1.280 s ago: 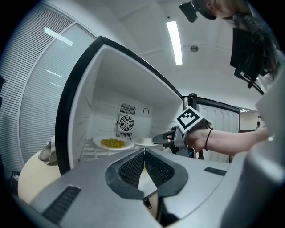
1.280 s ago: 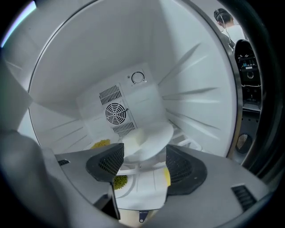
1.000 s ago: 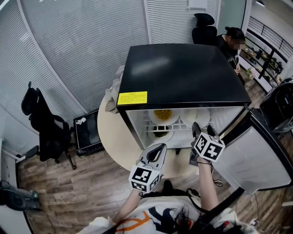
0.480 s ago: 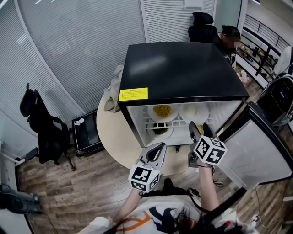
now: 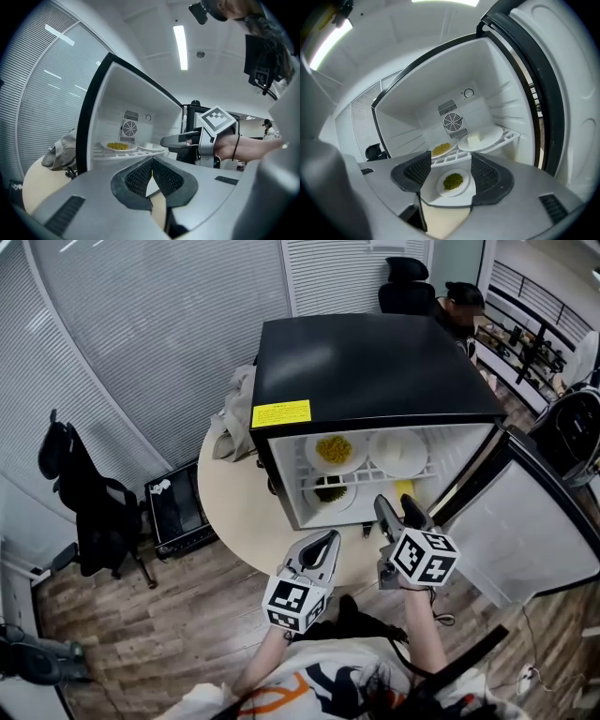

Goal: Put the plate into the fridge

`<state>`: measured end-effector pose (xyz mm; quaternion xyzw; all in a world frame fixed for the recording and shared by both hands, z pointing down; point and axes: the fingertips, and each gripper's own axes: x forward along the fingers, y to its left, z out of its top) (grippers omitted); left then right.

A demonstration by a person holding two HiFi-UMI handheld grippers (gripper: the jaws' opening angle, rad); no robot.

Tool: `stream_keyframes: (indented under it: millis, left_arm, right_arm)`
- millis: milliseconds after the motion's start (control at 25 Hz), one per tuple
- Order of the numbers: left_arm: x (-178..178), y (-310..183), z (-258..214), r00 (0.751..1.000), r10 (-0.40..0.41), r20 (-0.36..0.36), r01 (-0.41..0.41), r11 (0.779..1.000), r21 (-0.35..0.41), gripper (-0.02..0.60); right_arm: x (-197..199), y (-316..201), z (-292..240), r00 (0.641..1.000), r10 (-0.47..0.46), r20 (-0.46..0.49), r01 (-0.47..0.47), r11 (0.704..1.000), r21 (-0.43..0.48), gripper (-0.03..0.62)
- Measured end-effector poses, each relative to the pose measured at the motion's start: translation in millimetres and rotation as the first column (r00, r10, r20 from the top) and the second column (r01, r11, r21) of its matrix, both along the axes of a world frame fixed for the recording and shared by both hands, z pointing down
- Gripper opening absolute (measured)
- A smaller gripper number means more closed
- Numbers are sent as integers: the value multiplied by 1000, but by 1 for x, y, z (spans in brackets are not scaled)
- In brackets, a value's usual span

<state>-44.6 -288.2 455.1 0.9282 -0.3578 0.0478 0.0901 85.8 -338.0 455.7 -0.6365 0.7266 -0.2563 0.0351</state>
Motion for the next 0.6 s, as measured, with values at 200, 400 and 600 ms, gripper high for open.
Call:
stream_keyframes:
  millis: [200,400,600]
  left_arm:
    - [-11,17,5,1000,10,2,-10,1000,-15,14]
    - [-19,35,10,1000,28,-2,-28,999,-31,14]
    - [-22,51,16,999,40,-3,-41,998,-47,14]
  right_arm:
    - [-13,23,1,1000,1,25,-1,1000,12,219]
    - [-21,49,1,999,18,45,-19,1000,22,138]
    - [-28,74,4,998,17,63,-18,1000,17,89]
